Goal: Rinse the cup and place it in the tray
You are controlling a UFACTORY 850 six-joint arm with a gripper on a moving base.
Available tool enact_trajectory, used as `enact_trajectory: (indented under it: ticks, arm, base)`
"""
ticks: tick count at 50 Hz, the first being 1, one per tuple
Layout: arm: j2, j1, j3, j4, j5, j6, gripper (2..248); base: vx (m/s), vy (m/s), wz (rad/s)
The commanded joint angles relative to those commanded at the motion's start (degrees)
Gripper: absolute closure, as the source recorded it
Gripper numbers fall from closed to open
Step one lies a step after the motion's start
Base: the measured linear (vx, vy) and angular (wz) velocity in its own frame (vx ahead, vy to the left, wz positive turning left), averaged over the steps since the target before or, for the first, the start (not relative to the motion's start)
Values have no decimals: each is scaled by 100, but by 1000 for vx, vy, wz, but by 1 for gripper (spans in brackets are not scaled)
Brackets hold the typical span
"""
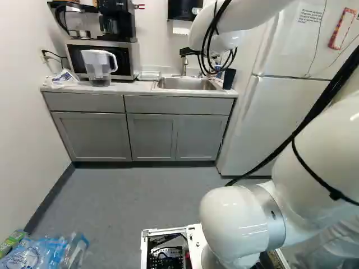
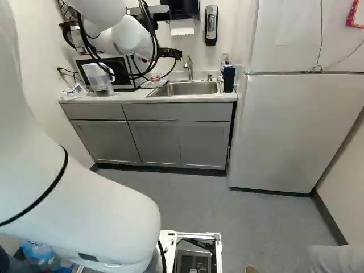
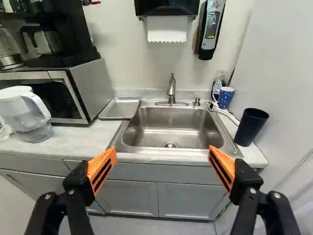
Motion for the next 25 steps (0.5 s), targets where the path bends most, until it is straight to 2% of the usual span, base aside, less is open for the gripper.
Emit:
enact_trajectory:
  ticks: [25]
  arm:
    - [-56, 0, -347, 0, -18, 0, 3]
  base:
    - [0, 0, 0]
